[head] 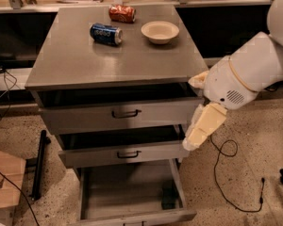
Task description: Pick sponge from bottom drawer and place on counter
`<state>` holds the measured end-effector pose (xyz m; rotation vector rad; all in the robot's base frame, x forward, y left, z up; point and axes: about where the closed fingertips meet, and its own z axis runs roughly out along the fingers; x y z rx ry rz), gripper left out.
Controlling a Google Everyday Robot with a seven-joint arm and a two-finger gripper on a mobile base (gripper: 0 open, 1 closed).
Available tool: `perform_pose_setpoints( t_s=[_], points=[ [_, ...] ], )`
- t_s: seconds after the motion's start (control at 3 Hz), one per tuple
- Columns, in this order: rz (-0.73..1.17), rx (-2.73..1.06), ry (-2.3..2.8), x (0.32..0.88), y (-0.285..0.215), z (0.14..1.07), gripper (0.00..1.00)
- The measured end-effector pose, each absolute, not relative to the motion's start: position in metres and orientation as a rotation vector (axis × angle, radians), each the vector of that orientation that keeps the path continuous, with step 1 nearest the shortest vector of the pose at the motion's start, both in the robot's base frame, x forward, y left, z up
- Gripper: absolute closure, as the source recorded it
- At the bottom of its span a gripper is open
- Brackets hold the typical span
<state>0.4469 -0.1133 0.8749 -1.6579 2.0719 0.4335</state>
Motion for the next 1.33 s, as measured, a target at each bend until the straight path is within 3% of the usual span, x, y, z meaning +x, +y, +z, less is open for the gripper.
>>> perform_pose_setpoints(
  t_s=[0.33, 1.0, 1.33],
  points=[
    [0.627, -1.597, 2.02, 0.452, -0.108, 0.828, 0.0],
    [0.672, -1.59, 2.008, 0.454, -0.106, 0.817, 0.0],
    [0.803, -1.562, 2.075, 0.452, -0.104, 0.766, 0.0]
  ],
)
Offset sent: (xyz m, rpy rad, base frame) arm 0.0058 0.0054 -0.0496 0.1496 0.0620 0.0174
